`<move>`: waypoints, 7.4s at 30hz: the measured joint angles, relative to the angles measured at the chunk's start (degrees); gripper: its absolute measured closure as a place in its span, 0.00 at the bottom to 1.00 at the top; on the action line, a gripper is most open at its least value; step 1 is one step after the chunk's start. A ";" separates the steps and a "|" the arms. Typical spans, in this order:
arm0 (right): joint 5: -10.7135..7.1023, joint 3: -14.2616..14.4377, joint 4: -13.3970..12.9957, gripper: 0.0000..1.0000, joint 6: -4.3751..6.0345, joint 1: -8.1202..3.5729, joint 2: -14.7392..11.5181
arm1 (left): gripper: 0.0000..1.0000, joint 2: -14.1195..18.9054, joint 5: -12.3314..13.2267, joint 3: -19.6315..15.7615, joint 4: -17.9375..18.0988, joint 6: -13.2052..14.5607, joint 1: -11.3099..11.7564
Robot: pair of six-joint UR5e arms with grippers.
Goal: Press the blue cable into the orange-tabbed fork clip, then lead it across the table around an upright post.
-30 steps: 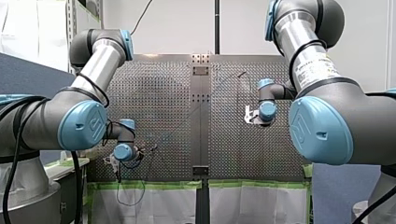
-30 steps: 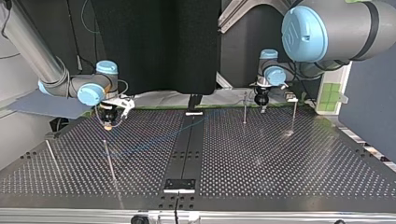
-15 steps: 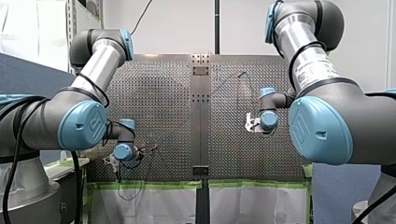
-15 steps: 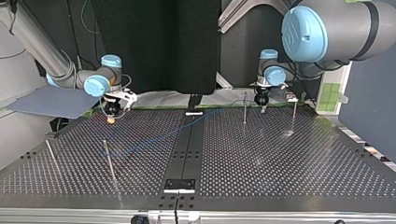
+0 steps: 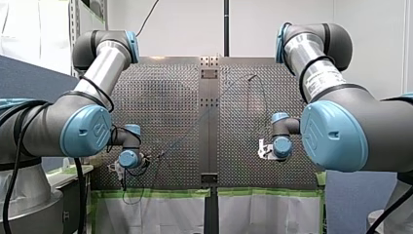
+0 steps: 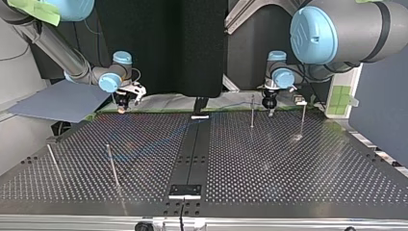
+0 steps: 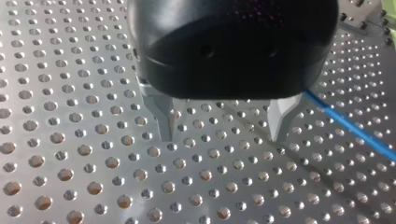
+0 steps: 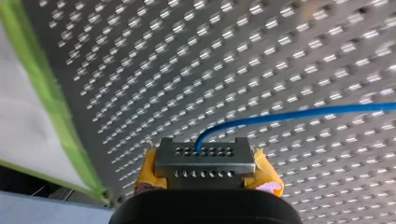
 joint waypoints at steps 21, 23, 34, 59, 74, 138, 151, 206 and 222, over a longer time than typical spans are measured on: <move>0.32 0.09 -7.41 0.99 0.01 -4.27 7.96 | 0.00 0.01 0.18 0.01 -0.02 0.00 -0.01; 0.26 0.08 -8.39 0.99 0.04 -4.39 8.82 | 0.00 0.01 0.17 0.00 -0.02 0.00 -0.01; 0.33 -0.31 -12.40 0.99 0.47 -5.52 13.54 | 0.00 0.01 0.18 0.00 0.00 0.00 -0.03; -1.11 -2.47 -13.17 0.99 0.57 -5.95 16.36 | 0.00 -0.01 0.19 0.00 -0.19 0.17 -0.22; -1.60 -2.49 -13.27 0.99 0.60 -5.71 16.52 | 0.00 0.03 2.29 -1.93 -2.38 0.05 -0.05; -1.83 -2.90 -13.12 0.99 0.65 -5.28 16.60 | 0.00 12.17 8.74 -19.94 4.52 8.38 -0.44; -1.91 -2.90 -13.11 0.99 0.66 -5.27 16.60 | 0.00 12.68 11.07 -19.99 3.88 11.59 -1.29; -2.51 -2.95 -12.92 0.99 0.64 -5.27 16.63 | 0.00 16.27 12.32 -20.02 -1.69 15.28 -3.70; -3.38 -2.96 -12.93 0.99 0.66 -5.28 16.63 | 0.00 25.33 7.44 -18.38 -6.50 14.55 -9.30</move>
